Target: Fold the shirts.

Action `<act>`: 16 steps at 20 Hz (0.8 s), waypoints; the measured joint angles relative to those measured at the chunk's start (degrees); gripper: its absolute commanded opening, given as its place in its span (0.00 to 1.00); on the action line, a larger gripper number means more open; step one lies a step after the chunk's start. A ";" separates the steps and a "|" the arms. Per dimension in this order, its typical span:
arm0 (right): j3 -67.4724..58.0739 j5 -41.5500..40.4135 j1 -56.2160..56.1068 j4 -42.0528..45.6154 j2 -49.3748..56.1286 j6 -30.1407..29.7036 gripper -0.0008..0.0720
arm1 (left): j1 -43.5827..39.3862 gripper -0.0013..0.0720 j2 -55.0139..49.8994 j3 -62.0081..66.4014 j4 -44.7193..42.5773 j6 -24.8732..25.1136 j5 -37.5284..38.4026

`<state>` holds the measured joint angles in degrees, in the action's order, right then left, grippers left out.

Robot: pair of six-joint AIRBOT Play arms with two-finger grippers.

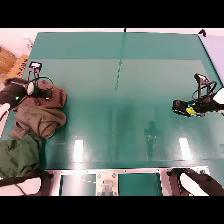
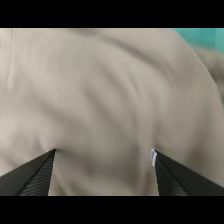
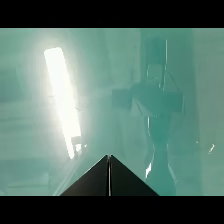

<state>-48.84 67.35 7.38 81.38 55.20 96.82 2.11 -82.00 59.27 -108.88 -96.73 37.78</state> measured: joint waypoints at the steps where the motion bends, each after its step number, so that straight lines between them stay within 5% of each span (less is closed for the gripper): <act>1: 0.00 -0.09 0.00 0.02 0.00 0.00 0.03 | 0.59 0.59 -2.25 1.14 -0.07 0.02 -1.14; 3: 0.00 -0.17 0.00 0.00 0.00 0.02 0.03 | 1.31 0.05 -6.16 3.61 -0.46 0.26 -2.89; 9: 0.00 -0.28 0.00 0.02 0.00 0.02 0.03 | 1.46 0.05 -9.62 14.58 1.38 4.61 4.63; 16: -3.41 -0.28 0.00 0.15 0.00 -0.02 0.03 | -8.07 0.05 -2.21 39.32 17.11 14.53 23.45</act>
<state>-52.25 67.07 7.38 81.54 55.20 96.79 -5.96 -84.20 98.59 -91.77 -82.19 61.23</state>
